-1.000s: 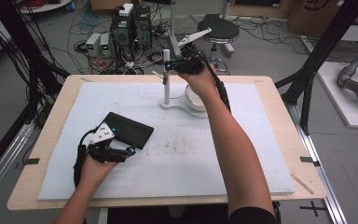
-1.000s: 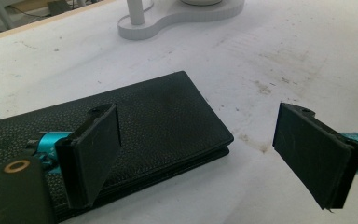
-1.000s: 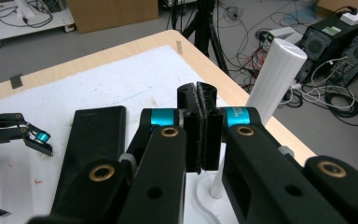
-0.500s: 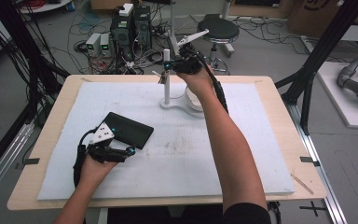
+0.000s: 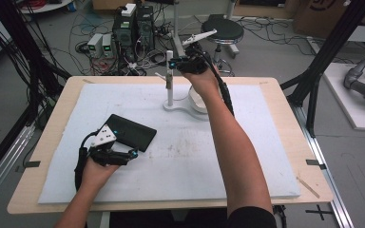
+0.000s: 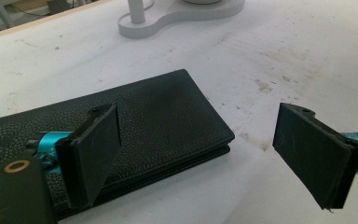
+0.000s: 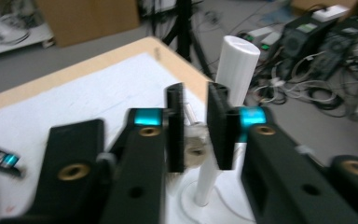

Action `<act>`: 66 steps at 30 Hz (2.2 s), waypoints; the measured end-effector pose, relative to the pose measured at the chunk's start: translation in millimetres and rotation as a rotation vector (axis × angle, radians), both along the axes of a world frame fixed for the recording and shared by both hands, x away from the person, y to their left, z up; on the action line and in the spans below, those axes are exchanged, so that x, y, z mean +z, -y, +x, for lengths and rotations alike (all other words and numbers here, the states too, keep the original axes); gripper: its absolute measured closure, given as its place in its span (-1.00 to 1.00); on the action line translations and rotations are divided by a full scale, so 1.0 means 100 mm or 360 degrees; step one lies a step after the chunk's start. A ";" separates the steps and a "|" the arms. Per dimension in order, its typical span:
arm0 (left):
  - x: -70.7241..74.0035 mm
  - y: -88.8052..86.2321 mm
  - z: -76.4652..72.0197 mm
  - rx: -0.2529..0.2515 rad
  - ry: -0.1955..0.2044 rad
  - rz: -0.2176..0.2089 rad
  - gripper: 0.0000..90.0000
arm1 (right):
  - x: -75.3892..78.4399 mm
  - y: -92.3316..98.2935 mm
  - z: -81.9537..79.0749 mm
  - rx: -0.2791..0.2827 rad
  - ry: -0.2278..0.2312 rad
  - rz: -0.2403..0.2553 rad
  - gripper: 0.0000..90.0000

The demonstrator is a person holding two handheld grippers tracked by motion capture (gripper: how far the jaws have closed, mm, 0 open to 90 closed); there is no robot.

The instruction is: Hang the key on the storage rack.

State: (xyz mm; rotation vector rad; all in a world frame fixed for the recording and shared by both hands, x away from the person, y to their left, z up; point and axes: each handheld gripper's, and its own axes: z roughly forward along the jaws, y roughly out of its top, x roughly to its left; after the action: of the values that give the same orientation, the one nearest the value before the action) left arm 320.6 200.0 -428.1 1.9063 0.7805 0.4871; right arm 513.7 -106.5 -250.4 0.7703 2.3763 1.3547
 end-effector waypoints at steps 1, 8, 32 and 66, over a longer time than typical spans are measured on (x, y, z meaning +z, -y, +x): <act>0.00 0.00 0.00 0.0000 0.0000 -0.0001 -0.67 | 0.01 0.01 0.00 -0.0014 0.0007 0.0007 0.71; 0.00 0.00 0.00 0.0000 0.0000 -0.0005 -0.67 | 0.05 0.14 -0.12 -0.0070 0.0063 -0.0017 0.34; -0.01 0.10 0.01 -0.0043 -0.0006 0.0024 -0.67 | -0.38 1.08 -1.32 -0.0006 0.0066 0.0086 -0.22; 0.01 0.14 0.01 -0.0111 0.0028 -0.0007 -0.67 | -1.48 2.06 -1.81 -0.0318 -0.0107 0.0274 -0.55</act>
State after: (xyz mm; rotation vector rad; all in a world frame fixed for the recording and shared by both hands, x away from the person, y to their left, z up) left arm 322.0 186.3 -427.5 1.9161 0.7008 0.4577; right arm 332.4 -312.2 -398.7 1.0847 2.1820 1.4818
